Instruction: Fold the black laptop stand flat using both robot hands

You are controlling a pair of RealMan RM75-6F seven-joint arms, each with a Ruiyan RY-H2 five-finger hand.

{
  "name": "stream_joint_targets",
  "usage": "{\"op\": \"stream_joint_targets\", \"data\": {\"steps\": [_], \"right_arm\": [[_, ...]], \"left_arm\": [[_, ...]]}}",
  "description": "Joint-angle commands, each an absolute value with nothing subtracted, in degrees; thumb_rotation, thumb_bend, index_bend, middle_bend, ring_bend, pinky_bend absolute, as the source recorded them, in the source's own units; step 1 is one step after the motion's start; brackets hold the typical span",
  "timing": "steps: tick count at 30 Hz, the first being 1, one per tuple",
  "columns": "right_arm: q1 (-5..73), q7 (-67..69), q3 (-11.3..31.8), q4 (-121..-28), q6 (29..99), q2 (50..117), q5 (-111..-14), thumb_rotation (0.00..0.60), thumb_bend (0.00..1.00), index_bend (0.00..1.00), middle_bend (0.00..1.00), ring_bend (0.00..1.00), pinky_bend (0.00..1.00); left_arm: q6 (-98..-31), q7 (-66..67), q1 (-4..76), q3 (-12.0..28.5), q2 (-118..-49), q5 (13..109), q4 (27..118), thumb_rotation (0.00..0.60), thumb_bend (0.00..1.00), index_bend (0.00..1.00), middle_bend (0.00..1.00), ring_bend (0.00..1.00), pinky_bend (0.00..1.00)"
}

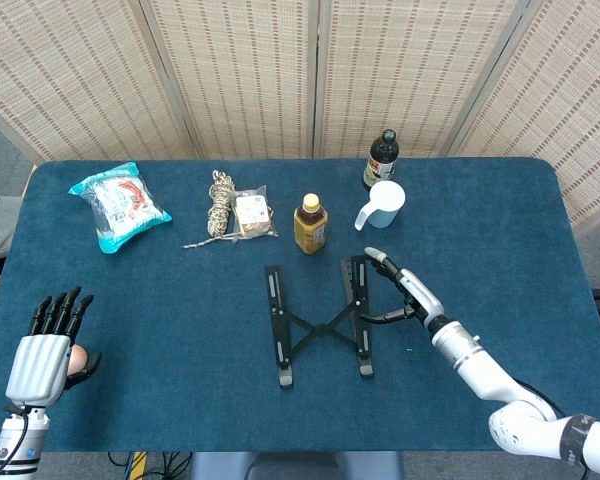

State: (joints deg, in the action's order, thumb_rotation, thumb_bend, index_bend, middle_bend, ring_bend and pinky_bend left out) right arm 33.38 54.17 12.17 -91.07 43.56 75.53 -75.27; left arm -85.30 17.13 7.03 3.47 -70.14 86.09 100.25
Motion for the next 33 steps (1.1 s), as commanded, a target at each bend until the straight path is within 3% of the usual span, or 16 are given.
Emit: {"op": "stream_joint_targets", "data": {"steps": [1,8,13,19,33], "right_arm": [[34.66,54.85,13.02,-89.22,42.35,77.61,-74.35,0.600,0.00,0.00,0.08,0.00,0.00],[35.71,60.67,13.66,-86.86,41.85,79.96,-77.21,0.600,0.00,0.00,0.16,0.00,0.00],[35.77,67.55,11.55,-85.68,43.86,79.51,-84.47,0.600,0.00,0.03,0.20,0.03,0.03],[34.90,76.88,7.09,-84.26,51.58,77.50,-93.85,0.600,0.00,0.07,0.26,0.14,0.15],[31.81,80.47,-3.74,-87.94,67.52,68.61,-105.99,0.600,0.00,0.07,0.26,0.15,0.17]], "left_arm": [[-85.19,16.92,7.16,3.46,-70.28,86.13,100.03,0.600,0.25,0.08,0.00,0.00,0.00],[-85.29,16.77,7.19,3.33,-70.23,86.23,99.88,0.600,0.25,0.08,0.00,0.00,0.00],[-85.56,16.73,7.16,3.25,-70.22,86.53,99.87,0.600,0.25,0.08,0.00,0.00,0.00],[-84.75,15.71,7.71,3.54,-70.10,86.14,99.13,0.600,0.25,0.08,0.00,0.00,0.00],[-79.85,12.26,10.85,3.47,-68.10,86.59,101.16,0.600,0.25,0.08,0.00,0.00,0.00]]}}
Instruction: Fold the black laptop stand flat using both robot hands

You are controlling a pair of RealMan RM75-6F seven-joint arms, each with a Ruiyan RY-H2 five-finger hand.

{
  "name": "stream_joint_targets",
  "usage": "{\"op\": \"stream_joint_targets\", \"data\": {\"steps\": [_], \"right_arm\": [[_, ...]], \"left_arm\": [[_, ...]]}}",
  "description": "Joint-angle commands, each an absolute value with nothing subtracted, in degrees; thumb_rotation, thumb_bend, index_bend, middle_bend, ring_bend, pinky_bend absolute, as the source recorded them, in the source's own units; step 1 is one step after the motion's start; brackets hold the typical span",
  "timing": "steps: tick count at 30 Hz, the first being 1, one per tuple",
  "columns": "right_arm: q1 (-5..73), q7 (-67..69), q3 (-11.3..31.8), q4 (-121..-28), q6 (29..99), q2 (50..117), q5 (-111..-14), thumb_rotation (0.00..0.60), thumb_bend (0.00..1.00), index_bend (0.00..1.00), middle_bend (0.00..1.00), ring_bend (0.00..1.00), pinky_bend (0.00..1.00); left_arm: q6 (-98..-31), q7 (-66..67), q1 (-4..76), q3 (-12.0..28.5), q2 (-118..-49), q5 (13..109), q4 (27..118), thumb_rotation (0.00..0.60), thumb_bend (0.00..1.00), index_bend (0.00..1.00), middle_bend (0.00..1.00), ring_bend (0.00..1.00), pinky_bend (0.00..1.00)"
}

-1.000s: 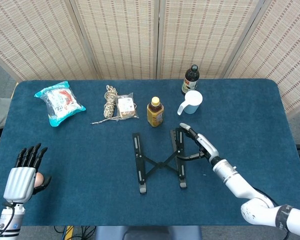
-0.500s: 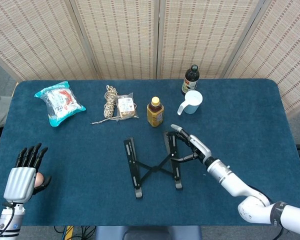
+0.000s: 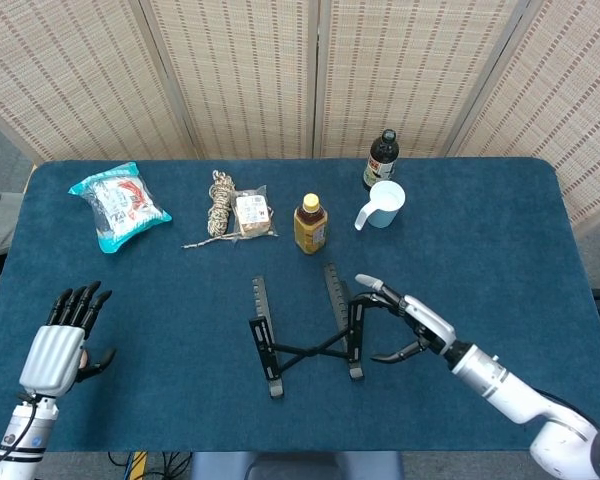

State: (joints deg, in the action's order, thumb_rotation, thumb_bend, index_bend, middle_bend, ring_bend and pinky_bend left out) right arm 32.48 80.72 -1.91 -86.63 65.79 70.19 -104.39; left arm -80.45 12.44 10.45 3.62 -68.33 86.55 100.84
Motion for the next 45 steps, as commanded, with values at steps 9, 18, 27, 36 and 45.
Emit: {"op": "stream_joint_targets", "data": {"steps": [9,18,27,36,45], "right_arm": [[30.43,78.55,-8.46,-91.19,72.91,64.88,-108.81,0.600,0.00,0.07,0.26,0.15,0.18],[29.27,76.80,-11.45,-92.77,76.14,64.03,-109.74,0.600,0.00,0.07,0.26,0.15,0.18],[29.33,76.97,-13.57,-93.62,77.76,63.88,-110.73,0.600,0.00,0.07,0.26,0.15,0.18],[29.13,76.33,-14.14,-94.44,79.38,63.48,-109.96,0.600,0.00,0.07,0.26,0.15,0.18],[30.96,76.46,-11.87,-94.59,76.38,64.31,-105.52,0.600,0.00,0.07,0.25,0.15,0.18]], "left_arm": [[-79.53,11.80,11.39,3.11,-67.74,87.11,101.91,0.600,0.25,0.08,0.00,0.00,0.00],[-80.42,11.51,11.12,2.70,-67.89,87.58,102.21,0.600,0.25,0.08,0.00,0.00,0.00],[-80.94,11.32,10.72,2.23,-67.87,87.63,102.20,0.600,0.25,0.08,0.00,0.00,0.00],[-81.28,10.93,10.65,2.13,-68.11,87.82,101.82,0.600,0.25,0.08,0.00,0.00,0.00],[-81.47,10.68,10.59,2.08,-68.20,87.78,101.54,0.600,0.25,0.08,0.00,0.00,0.00]]}}
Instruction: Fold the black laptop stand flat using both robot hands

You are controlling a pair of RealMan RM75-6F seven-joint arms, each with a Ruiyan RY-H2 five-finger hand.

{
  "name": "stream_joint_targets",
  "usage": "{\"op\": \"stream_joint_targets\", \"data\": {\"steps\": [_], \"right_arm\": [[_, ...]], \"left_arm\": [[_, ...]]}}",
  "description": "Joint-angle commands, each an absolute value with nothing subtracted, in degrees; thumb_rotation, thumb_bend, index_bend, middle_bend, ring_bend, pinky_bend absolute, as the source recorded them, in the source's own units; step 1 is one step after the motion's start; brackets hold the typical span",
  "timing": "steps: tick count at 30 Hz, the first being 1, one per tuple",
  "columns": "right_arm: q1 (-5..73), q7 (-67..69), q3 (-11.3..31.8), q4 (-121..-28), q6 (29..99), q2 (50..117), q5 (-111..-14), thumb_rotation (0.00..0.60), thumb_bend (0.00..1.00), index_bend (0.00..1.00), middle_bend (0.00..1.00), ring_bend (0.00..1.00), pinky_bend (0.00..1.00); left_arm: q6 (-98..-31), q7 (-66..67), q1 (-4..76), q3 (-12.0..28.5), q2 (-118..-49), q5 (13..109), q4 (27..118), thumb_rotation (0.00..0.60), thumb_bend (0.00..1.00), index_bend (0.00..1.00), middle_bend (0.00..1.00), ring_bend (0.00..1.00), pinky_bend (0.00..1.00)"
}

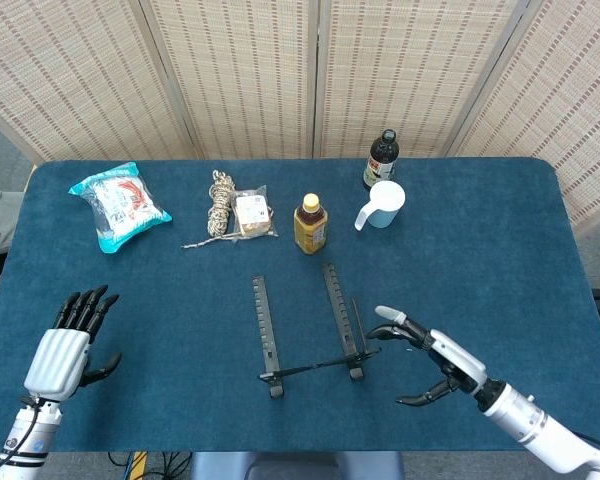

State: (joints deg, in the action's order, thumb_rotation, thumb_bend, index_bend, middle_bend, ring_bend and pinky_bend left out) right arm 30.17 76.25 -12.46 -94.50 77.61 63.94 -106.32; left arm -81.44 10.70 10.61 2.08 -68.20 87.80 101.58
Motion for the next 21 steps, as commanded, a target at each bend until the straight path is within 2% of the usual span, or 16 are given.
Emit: {"op": "stream_joint_targets", "data": {"steps": [1,12,21], "right_arm": [[31.36,76.52,-11.65,-94.57,75.63,64.58,-105.13,0.600,0.00,0.07,0.25,0.15,0.18],[35.01,77.04,-10.15,-93.10,69.33,67.90,-103.09,0.600,0.00,0.07,0.24,0.15,0.18],[36.74,77.65,-10.68,-91.29,65.68,70.82,-102.39,0.600,0.00,0.07,0.24,0.15,0.18]], "left_arm": [[-81.53,10.67,10.55,2.07,-68.23,87.73,101.49,0.600,0.25,0.08,0.00,0.00,0.00],[-82.22,10.40,10.06,1.84,-68.15,87.84,101.31,0.600,0.25,0.08,0.00,0.00,0.00],[-82.61,10.50,9.69,1.56,-68.11,88.01,101.38,0.600,0.25,0.08,0.00,0.00,0.00]]}}
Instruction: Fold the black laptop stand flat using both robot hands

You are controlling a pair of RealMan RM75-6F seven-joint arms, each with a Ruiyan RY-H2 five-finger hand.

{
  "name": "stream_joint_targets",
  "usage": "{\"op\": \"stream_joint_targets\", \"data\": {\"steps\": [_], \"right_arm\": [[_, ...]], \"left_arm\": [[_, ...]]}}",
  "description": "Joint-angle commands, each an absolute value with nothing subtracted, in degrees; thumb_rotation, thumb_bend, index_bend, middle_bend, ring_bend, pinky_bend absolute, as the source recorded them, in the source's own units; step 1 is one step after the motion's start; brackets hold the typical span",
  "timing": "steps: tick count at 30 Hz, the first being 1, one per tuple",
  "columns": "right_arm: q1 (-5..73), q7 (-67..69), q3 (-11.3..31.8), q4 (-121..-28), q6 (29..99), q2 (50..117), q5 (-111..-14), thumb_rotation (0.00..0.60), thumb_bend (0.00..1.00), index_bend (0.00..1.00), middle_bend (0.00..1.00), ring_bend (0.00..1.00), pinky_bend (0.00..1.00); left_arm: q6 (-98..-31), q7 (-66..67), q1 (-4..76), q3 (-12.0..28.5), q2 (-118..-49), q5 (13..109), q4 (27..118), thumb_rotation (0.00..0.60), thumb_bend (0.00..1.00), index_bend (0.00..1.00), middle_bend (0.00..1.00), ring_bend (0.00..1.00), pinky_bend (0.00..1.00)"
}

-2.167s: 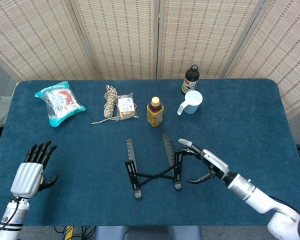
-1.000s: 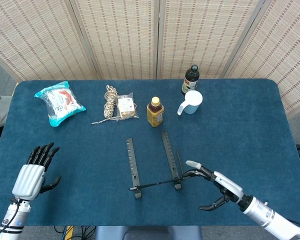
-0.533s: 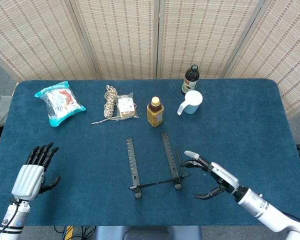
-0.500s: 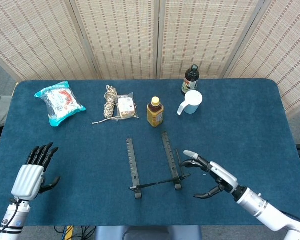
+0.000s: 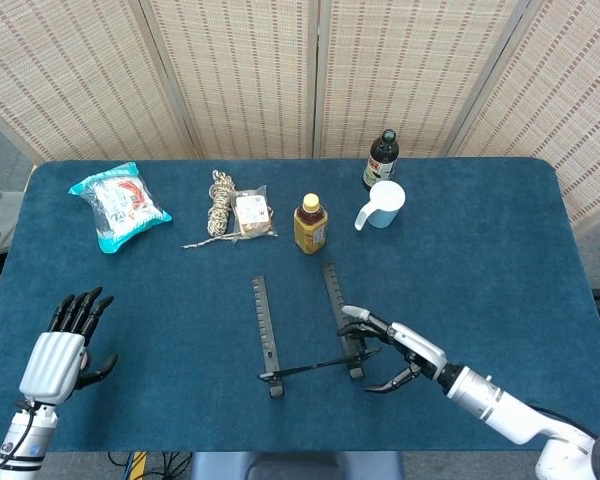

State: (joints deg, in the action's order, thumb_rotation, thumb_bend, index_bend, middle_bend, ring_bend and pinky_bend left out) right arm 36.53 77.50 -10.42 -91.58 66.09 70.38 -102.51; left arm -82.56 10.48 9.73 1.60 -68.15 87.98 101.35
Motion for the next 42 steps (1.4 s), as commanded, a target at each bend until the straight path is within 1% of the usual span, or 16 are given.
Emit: {"op": "stream_joint_targets", "data": {"steps": [1,14,30,36,42], "right_arm": [[36.79,77.76,-10.89,-91.13,65.43,71.06,-102.33,0.600,0.00,0.07,0.24,0.15,0.18],[37.13,81.15,-13.15,-89.22,62.62,73.22,-101.06,0.600,0.00,0.07,0.24,0.15,0.18],[37.92,88.94,-15.23,-88.76,62.38,73.29,-101.28,0.600,0.00,0.07,0.24,0.15,0.18],[37.60,88.44,-14.06,-89.12,65.07,72.20,-100.97,0.600,0.00,0.06,0.24,0.15,0.18],[36.97,84.54,-11.76,-92.66,69.89,68.09,-100.97,0.600,0.00,0.06,0.24,0.15,0.18]], "left_arm": [[-82.72,10.50,9.61,1.53,-68.05,88.07,101.41,0.600,0.25,0.08,0.00,0.00,0.00],[-82.63,10.29,9.68,1.61,-68.01,88.25,101.30,0.600,0.25,0.08,0.00,0.00,0.00],[-81.13,9.76,10.49,1.66,-67.83,88.06,100.83,0.600,0.25,0.08,0.00,0.00,0.00],[-77.79,6.52,12.42,1.69,-67.22,88.07,100.16,0.600,0.25,0.08,0.00,0.00,0.00],[-73.27,2.80,15.78,1.62,-66.76,89.69,98.07,0.600,0.25,0.09,0.00,0.00,0.00]]}}
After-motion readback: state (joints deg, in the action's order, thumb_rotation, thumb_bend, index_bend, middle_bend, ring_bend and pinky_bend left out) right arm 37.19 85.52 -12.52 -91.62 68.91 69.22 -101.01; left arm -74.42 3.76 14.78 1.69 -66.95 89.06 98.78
